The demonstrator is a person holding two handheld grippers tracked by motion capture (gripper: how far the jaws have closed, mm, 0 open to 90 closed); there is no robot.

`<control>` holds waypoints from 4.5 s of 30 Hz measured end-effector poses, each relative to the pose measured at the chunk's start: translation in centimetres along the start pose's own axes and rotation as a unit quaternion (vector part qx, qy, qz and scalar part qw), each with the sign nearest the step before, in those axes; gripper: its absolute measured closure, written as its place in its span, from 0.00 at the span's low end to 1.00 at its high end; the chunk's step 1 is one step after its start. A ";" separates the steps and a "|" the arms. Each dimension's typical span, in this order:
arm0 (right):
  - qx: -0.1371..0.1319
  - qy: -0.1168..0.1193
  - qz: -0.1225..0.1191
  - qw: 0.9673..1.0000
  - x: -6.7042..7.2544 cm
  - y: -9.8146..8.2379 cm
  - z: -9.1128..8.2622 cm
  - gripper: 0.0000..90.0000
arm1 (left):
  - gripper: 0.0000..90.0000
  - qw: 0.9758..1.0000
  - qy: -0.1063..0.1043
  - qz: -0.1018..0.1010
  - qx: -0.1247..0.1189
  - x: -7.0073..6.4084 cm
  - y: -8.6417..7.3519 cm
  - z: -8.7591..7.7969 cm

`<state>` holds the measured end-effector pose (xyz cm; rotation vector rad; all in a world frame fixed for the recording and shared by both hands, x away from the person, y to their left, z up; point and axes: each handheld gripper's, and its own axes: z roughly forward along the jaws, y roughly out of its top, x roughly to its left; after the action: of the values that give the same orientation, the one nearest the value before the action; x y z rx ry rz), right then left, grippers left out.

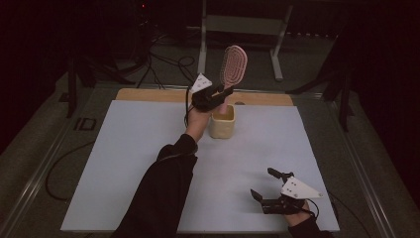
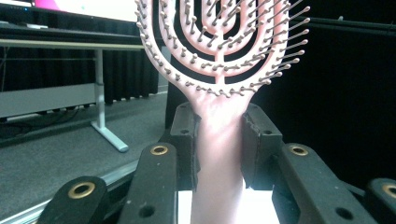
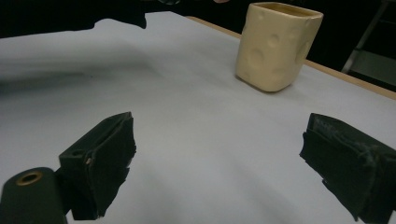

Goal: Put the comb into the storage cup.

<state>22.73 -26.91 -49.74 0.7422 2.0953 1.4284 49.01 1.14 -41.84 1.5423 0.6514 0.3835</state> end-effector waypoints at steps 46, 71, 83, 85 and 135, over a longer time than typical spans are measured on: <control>0.005 0.008 0.001 1.000 0.1 -0.1 0.1 0.10 | 0.23 0.986 -0.015 -0.004 0.166 1.0 -2.2 -0.1; 0.005 0.005 0.008 1.000 -0.1 -0.3 0.1 0.10 | 0.00 0.979 -0.056 0.024 0.197 0.1 -1.2 -1.9; 0.006 0.004 0.006 1.000 -0.1 -0.3 0.1 0.10 | 0.00 0.976 -0.080 0.036 0.200 -0.2 -0.6 -3.5; 0.007 0.003 0.005 1.000 -0.1 -0.2 0.1 0.10 | 0.00 0.976 -0.081 0.038 0.199 -0.2 -0.5 -4.0; 0.010 0.001 -0.001 1.000 0.2 0.0 0.2 0.10 | 0.00 0.975 -0.057 0.049 0.207 0.6 -0.9 -15.8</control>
<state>22.67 -26.64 -49.84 0.7477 2.1135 1.4100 39.75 14.02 -41.36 1.9838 0.5912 0.2388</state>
